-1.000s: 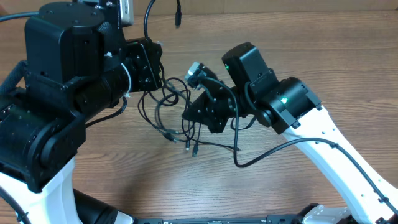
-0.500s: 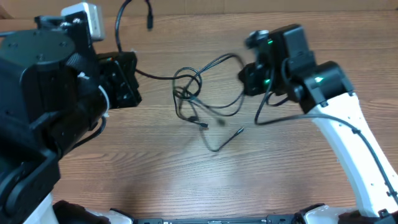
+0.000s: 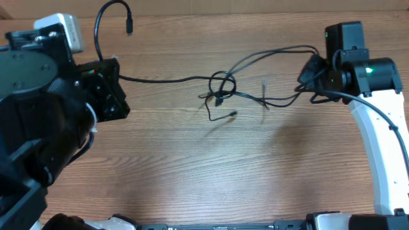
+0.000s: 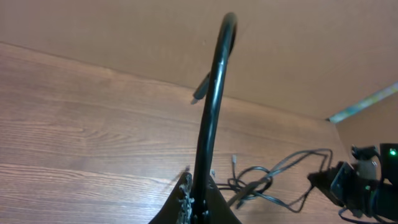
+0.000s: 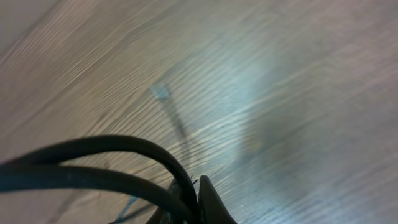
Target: Untangle cables
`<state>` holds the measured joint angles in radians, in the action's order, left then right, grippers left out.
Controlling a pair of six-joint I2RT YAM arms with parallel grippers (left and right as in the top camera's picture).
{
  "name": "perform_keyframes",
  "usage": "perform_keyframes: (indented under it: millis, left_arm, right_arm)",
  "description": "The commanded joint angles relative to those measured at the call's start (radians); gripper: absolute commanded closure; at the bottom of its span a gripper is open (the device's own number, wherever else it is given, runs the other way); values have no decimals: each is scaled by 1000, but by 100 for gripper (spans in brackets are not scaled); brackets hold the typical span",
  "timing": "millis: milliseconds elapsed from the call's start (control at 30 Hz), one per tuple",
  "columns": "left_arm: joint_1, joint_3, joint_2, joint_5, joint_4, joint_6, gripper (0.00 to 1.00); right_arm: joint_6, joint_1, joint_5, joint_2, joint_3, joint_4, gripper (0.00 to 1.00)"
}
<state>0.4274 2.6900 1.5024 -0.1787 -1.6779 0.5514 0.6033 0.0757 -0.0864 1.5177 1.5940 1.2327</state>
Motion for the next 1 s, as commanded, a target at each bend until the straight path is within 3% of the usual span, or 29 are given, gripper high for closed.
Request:
perform_keyframes:
  millis: [0, 567, 967]
  left_arm:
    - [-4, 16, -22, -68, 0, 13, 95]
    - [-4, 16, -125, -277, -4, 58, 94]
    - [-4, 16, -133, -515, 3, 66, 94]
  right_arm:
    - [111, -38, -93, -1, -5, 11, 96]
    - [158, -342, -190, -1, -5, 91, 96]
    - [151, -441, -215, -1, -5, 105, 96]
